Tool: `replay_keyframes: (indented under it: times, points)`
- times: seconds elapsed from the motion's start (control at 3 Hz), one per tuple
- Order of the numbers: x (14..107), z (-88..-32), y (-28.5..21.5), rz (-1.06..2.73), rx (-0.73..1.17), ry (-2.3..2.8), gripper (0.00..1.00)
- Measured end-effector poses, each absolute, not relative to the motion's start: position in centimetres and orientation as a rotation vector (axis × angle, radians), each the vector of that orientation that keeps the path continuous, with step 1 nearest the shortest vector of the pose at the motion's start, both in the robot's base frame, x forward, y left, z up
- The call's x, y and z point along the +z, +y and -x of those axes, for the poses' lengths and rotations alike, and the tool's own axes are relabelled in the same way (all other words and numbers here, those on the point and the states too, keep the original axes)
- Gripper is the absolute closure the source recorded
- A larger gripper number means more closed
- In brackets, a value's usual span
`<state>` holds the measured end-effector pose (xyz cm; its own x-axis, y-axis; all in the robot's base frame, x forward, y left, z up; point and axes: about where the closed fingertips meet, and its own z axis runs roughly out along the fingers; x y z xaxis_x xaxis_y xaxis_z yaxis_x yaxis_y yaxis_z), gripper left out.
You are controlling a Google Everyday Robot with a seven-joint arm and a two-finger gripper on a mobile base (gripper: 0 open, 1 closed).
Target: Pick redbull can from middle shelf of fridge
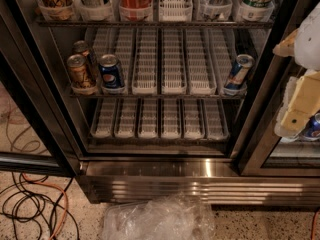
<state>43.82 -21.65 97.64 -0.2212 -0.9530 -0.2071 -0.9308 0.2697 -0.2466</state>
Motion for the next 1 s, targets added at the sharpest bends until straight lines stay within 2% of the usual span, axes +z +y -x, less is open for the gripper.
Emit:
replay_keyframes:
  times: [0.33, 1.0]
  points:
    - [97.8, -43.9, -21.5, 1.705, -0.110, 2.226, 0.00]
    - [91.2, -43.8, -21.6, 1.248, 0.168, 2.356, 0.00]
